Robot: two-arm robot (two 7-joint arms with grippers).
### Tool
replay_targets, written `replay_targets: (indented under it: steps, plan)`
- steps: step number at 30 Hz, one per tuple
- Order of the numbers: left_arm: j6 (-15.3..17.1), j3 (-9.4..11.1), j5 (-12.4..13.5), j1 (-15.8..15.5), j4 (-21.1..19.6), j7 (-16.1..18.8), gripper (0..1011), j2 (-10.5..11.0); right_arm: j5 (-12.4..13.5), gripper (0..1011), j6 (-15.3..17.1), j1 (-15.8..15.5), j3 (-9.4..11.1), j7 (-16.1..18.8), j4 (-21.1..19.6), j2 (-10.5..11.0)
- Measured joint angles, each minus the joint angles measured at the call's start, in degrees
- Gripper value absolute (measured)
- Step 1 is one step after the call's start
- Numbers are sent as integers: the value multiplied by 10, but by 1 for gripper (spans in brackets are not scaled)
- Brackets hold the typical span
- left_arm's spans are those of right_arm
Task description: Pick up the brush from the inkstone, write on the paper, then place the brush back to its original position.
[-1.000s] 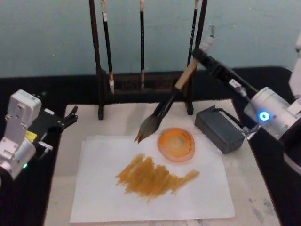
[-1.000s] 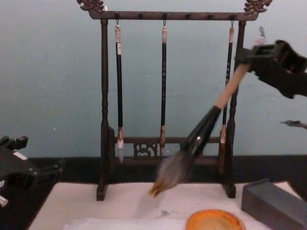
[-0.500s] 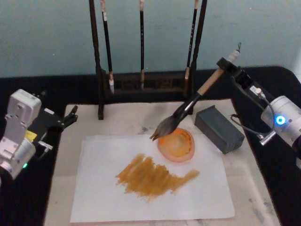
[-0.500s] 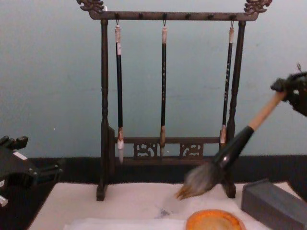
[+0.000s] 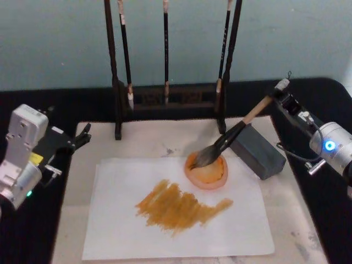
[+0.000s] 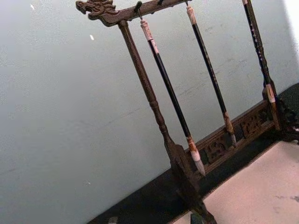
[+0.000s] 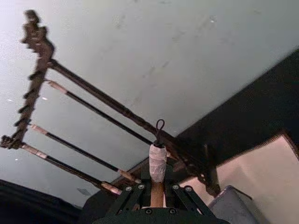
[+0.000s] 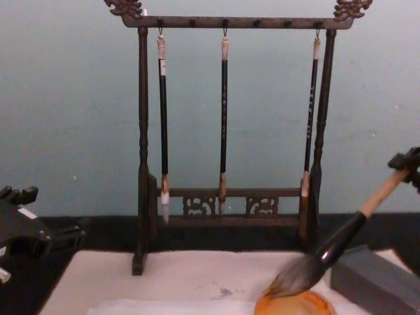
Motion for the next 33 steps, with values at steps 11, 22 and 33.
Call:
replay_targets:
  steps: [11, 22, 33]
  plan:
    - [0, 0, 0, 0, 0, 0, 1010, 0, 28, 160, 28, 38, -17, 4, 60, 12]
    - [0, 0, 0, 0, 0, 0, 1009, 0, 43, 160, 36, 59, -34, -10, 90, 21]
    - [0, 0, 0, 0, 0, 0, 1010, 0, 60, 160, 22, 69, -42, -12, 115, 21]
